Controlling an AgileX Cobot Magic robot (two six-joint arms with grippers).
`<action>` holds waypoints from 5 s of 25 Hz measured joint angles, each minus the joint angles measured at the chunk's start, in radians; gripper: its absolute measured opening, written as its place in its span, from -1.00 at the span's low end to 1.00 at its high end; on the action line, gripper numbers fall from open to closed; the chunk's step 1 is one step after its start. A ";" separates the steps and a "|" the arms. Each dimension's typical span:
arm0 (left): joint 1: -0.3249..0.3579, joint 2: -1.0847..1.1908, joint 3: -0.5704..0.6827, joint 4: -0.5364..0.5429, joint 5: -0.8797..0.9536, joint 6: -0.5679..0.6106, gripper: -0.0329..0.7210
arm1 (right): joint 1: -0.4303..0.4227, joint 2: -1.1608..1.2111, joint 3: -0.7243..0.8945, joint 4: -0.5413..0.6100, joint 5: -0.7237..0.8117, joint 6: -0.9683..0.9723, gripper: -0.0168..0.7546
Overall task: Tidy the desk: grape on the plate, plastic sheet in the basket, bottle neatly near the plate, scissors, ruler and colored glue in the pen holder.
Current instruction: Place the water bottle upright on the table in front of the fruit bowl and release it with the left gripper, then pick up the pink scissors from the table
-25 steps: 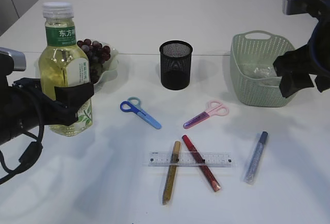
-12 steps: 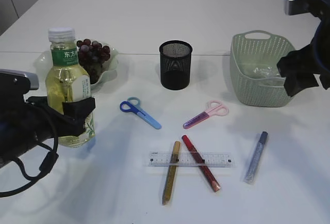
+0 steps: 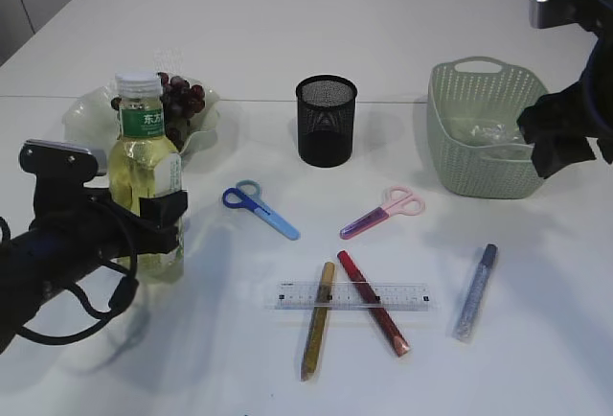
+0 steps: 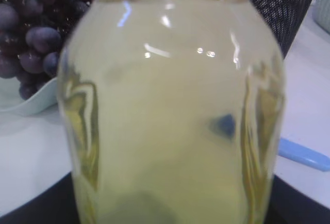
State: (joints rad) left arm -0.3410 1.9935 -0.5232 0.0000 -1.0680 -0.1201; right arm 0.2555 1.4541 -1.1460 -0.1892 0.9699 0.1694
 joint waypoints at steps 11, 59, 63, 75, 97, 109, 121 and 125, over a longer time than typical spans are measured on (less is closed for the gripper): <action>0.000 0.139 -0.095 0.000 -0.120 0.012 0.26 | 0.000 0.000 0.000 -0.015 0.000 -0.002 0.40; 0.067 -0.410 -0.097 0.000 0.179 0.003 0.64 | 0.000 0.000 0.000 -0.016 -0.002 -0.002 0.40; 0.144 -0.504 -0.095 0.000 0.356 -0.010 0.63 | 0.000 0.000 0.000 -0.012 -0.002 -0.002 0.40; 0.175 -0.736 -0.093 -0.013 1.132 -0.014 0.44 | 0.000 0.000 0.000 0.014 0.000 0.000 0.40; 0.175 -0.781 -0.234 -0.128 1.962 -0.011 0.32 | 0.000 0.000 0.000 0.164 -0.059 0.000 0.40; 0.175 -0.781 -0.234 -0.135 1.891 -0.011 0.26 | 0.086 0.189 -0.303 0.189 0.019 0.164 0.40; 0.175 -0.781 -0.234 -0.154 1.891 -0.011 0.25 | 0.150 0.560 -0.575 0.156 0.150 0.657 0.40; 0.175 -0.781 -0.234 -0.162 1.904 -0.011 0.25 | 0.150 0.629 -0.577 0.218 0.187 0.732 0.40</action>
State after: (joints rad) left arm -0.1655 1.2124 -0.7569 -0.1623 0.8356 -0.1311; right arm 0.4055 2.0832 -1.7232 0.0285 1.1571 0.9014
